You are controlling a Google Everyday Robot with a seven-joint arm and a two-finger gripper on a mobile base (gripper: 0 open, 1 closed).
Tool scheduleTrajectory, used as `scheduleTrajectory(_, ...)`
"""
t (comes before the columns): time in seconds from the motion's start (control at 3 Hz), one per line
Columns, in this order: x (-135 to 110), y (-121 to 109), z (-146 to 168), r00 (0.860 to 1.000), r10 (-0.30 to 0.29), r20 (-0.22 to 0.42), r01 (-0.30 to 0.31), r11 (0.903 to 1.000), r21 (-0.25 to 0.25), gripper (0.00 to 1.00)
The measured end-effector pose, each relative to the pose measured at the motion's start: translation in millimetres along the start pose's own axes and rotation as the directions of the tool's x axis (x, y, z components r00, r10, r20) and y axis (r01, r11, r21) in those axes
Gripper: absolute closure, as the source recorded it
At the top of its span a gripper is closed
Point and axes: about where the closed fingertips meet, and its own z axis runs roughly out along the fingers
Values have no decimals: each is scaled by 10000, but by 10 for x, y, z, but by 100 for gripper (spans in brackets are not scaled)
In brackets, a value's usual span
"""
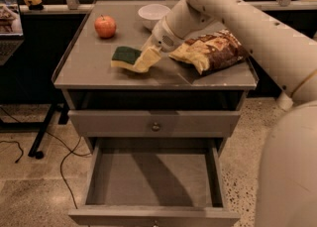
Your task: Place sponge into middle drawer
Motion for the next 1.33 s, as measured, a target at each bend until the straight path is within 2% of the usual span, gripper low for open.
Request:
scheduleTrajectory(0.33, 113, 314, -234, 9994, -50, 357, 46, 9999, 96, 100)
scheduleTrajectory(0.67, 276, 610, -364, 9971, 206, 727, -234, 9990, 388, 100)
scheduleTrajectory(1.33, 618, 1104, -395, 9884, 940, 1191, -1067, 9887, 1056, 100)
